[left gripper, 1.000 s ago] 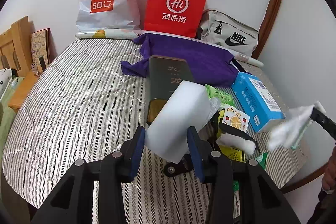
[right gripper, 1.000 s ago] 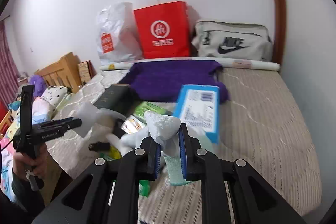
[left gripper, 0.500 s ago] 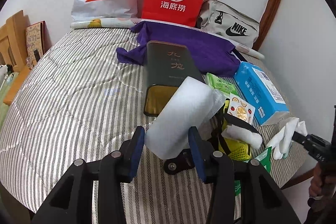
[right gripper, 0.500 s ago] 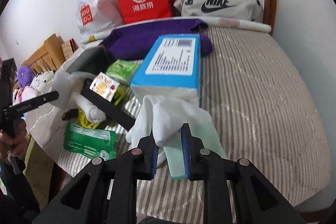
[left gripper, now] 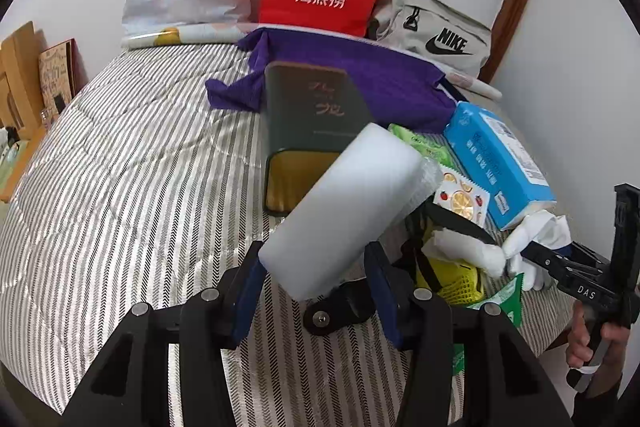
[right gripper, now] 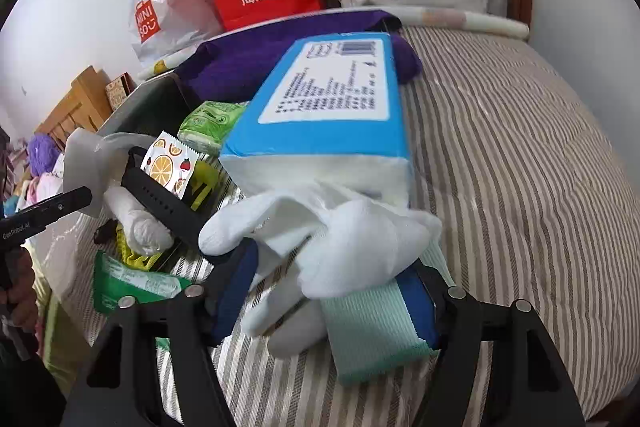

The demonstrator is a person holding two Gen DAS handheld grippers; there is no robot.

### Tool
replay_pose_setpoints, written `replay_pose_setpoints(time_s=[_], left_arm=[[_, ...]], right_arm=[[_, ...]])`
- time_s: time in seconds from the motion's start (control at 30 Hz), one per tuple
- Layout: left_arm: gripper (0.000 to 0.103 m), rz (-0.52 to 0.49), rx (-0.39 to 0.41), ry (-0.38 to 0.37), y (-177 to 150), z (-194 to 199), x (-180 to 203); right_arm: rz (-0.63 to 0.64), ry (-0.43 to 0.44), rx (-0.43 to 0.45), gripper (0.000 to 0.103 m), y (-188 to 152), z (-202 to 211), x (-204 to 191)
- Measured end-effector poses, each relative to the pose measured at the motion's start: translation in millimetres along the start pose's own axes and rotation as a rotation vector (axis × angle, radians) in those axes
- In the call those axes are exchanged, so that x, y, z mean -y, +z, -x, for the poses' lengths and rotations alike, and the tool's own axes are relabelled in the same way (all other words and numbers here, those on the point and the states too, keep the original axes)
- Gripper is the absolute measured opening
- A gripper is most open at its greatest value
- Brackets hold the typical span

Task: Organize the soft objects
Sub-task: 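Carry the sponge with the left gripper while the right gripper carries the gloves toward the purple towel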

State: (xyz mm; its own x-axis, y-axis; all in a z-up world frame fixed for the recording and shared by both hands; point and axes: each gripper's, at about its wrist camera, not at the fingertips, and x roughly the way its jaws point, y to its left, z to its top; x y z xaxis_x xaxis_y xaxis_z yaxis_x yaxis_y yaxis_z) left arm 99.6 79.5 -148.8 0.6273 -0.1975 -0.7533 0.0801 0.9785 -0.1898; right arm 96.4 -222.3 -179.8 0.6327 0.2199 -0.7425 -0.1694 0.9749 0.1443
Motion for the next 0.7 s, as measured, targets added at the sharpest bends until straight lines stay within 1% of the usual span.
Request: replay_pose_setpoints(time_s=[0.03,0.1,0.13,0.23,0.5,0.7], left_arm=[[0.046,-0.007,0.002,-0.001,-1,-1,1],[0.043,-0.019,0.015,-0.008,-1,1,2],[0.042,-0.023,0.019,-0.012,-1,3,3],[0.041,-0.028,0.04,-0.022,1,13,4],[0.039,-0.027,0.091,-0.055,11,39,7],[0.039,-0.02,0.109,-0.044,21,53,6]], right_arm=[[0.021,-0.016,0.004,0.04,-1,0,-2],[0.041,-0.042,-0.003,0.023,-1,1,-2],[0.04,-0.039,-0.005,0.018,-1,3,0],[0.015,-0.005,-0.005,0.015,-1,13,6],[0.026,0.052,0.027,0.014,4,51,0],[0.061,0.07,0.057,0.013,14,68,-8]])
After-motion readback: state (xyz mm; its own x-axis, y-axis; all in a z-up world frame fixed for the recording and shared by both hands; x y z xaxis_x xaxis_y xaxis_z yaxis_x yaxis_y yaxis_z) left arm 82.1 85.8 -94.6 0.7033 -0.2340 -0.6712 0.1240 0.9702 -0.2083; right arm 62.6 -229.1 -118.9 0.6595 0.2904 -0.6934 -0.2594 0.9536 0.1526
